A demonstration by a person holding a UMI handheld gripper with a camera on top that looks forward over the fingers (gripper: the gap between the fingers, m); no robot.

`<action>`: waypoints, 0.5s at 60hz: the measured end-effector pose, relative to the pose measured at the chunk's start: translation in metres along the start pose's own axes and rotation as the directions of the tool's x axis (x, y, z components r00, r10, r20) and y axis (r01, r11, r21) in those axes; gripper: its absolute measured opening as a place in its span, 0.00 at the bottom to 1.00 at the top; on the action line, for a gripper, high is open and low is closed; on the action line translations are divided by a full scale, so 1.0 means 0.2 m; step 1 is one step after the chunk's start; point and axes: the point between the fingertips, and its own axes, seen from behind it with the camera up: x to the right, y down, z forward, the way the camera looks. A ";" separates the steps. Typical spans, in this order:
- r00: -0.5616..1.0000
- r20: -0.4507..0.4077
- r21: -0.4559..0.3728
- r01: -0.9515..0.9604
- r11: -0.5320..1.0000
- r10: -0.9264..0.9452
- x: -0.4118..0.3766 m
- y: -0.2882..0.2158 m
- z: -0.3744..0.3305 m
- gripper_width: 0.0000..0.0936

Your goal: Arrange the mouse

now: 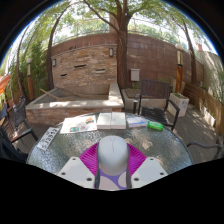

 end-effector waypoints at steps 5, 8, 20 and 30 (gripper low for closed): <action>1.000 0.014 -0.111 0.005 0.994 -0.004 -0.12 0.36 0.15 0.38; 1.000 0.001 -0.150 -0.004 0.989 0.004 -0.11 0.43 0.16 0.40; 0.999 -0.031 -0.180 -0.030 0.983 0.025 -0.14 0.58 0.14 0.71; 0.997 -0.076 -0.152 -0.011 0.988 -0.001 -0.15 0.37 -0.17 0.90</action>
